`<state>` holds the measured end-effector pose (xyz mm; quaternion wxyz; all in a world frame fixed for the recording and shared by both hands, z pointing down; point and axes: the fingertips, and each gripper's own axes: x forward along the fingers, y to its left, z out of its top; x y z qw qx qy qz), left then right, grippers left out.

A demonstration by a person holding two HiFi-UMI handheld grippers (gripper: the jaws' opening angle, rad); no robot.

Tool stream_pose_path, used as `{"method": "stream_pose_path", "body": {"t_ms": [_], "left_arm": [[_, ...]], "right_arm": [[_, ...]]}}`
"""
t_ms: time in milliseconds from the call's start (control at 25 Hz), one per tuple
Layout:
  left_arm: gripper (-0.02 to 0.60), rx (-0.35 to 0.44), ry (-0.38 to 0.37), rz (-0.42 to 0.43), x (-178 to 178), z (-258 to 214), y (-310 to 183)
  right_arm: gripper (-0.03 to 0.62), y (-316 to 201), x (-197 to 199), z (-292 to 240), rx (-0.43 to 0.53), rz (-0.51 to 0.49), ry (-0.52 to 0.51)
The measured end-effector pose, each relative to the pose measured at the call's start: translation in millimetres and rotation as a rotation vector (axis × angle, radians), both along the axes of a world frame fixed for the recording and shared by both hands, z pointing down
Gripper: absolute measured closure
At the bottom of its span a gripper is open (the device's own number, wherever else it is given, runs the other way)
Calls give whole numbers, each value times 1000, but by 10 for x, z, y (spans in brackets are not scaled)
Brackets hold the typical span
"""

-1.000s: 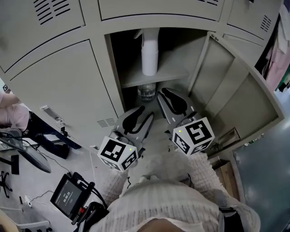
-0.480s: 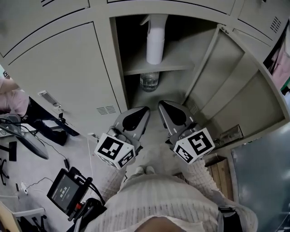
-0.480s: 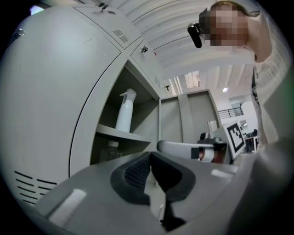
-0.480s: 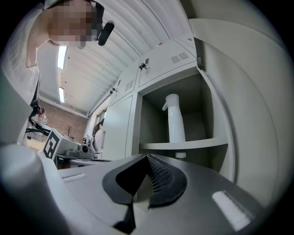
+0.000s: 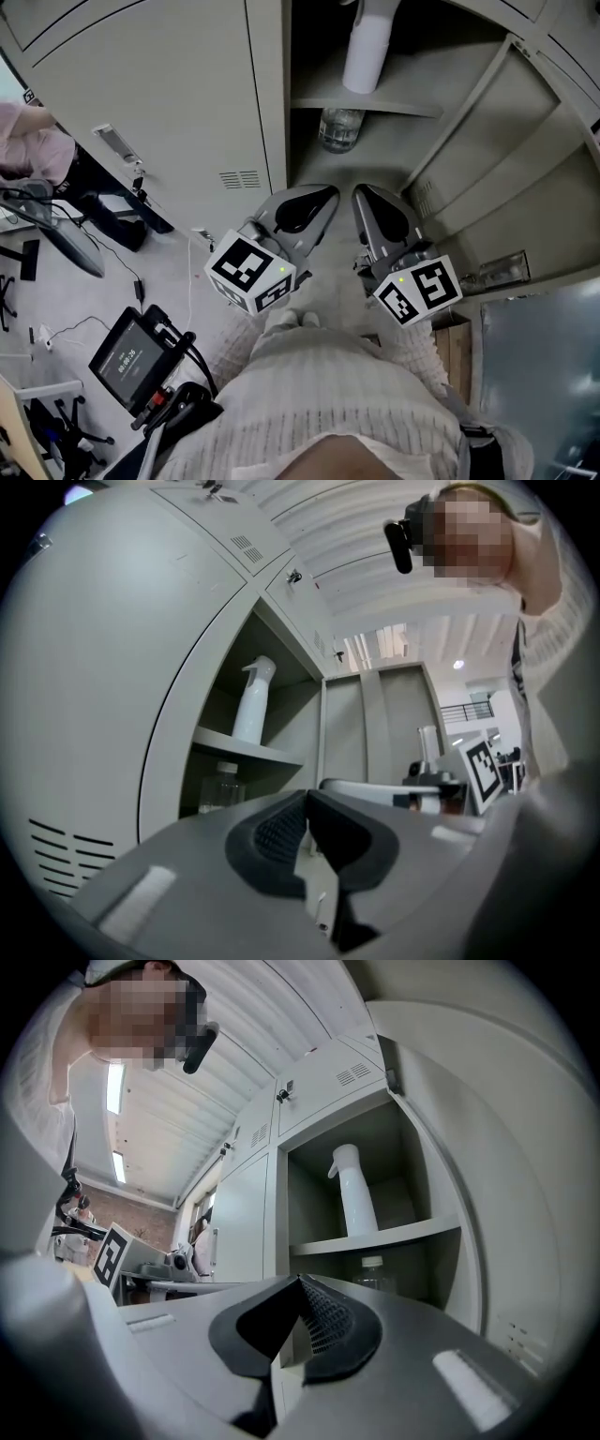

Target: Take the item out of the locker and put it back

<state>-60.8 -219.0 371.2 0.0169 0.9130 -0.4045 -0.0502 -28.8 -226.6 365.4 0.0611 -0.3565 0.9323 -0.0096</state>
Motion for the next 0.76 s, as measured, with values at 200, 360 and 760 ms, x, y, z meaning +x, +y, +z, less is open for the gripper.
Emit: {"method": "stream_pose_path", "body": {"t_ms": [200,360,760], "left_arm": [[572,-26,15,32,4,17,5],[574,-26,24,26,-10,-1,3],[572,-26,22,22,-25,7,51]], "right_arm": [[595,-13,3,-26,-5,4,-44],[595,-14,-4,-32,-4,0,-45],[595,-40,21,42,-25,14,-60]]}}
